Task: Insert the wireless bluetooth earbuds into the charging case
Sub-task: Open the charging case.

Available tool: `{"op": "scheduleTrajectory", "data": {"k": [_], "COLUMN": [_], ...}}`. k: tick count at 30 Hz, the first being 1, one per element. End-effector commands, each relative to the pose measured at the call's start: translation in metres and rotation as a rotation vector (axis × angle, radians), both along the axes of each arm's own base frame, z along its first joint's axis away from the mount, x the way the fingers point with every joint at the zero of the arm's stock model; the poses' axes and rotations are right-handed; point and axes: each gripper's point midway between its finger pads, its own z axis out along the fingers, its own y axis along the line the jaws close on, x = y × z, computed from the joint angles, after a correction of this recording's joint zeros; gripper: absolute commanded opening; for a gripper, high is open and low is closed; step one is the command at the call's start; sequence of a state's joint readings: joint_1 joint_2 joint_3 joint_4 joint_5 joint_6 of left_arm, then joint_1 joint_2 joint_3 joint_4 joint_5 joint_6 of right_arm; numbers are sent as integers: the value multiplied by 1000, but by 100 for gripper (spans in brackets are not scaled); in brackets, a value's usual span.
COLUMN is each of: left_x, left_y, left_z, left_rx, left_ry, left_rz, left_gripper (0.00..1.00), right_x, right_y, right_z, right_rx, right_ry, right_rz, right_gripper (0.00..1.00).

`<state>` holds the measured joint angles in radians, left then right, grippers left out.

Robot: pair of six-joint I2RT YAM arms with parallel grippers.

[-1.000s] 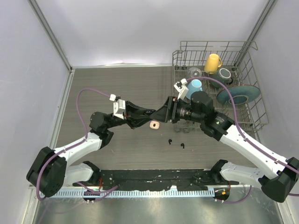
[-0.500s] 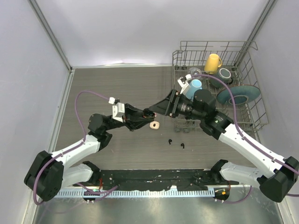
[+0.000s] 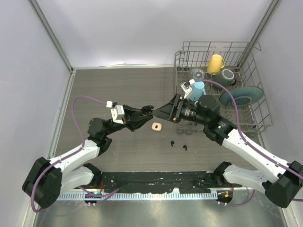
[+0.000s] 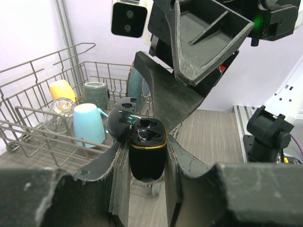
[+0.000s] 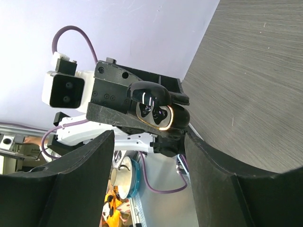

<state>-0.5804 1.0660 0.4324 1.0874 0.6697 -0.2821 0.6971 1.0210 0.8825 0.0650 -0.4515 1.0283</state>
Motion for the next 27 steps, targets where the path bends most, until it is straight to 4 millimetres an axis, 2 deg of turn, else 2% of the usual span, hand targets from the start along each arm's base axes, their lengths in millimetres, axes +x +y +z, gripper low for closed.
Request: {"op": "scheduleTrajectory", "data": {"k": [1, 9, 15, 22, 27], "left_x": [0, -5, -6, -5, -3], "left_y": [5, 5, 5, 5, 4], "left_z": [18, 23, 24, 23, 22], "left_rx": [-39, -45, -46, -45, -42], "left_ry": [-70, -78, -81, -80, -77], "left_rz": [34, 13, 10, 12, 14], "left_gripper": [0, 0, 0, 0, 0], "right_x": [-2, 5, 6, 1, -2], "right_y": [3, 18, 24, 28, 29], "right_z": [9, -3, -4, 1, 0], "right_rx": [58, 116, 155, 195, 200], "right_ry": [-1, 87, 123, 147, 157], "right_rz": [18, 54, 79, 132, 151], "right_gripper": [66, 66, 59, 43, 45]}}
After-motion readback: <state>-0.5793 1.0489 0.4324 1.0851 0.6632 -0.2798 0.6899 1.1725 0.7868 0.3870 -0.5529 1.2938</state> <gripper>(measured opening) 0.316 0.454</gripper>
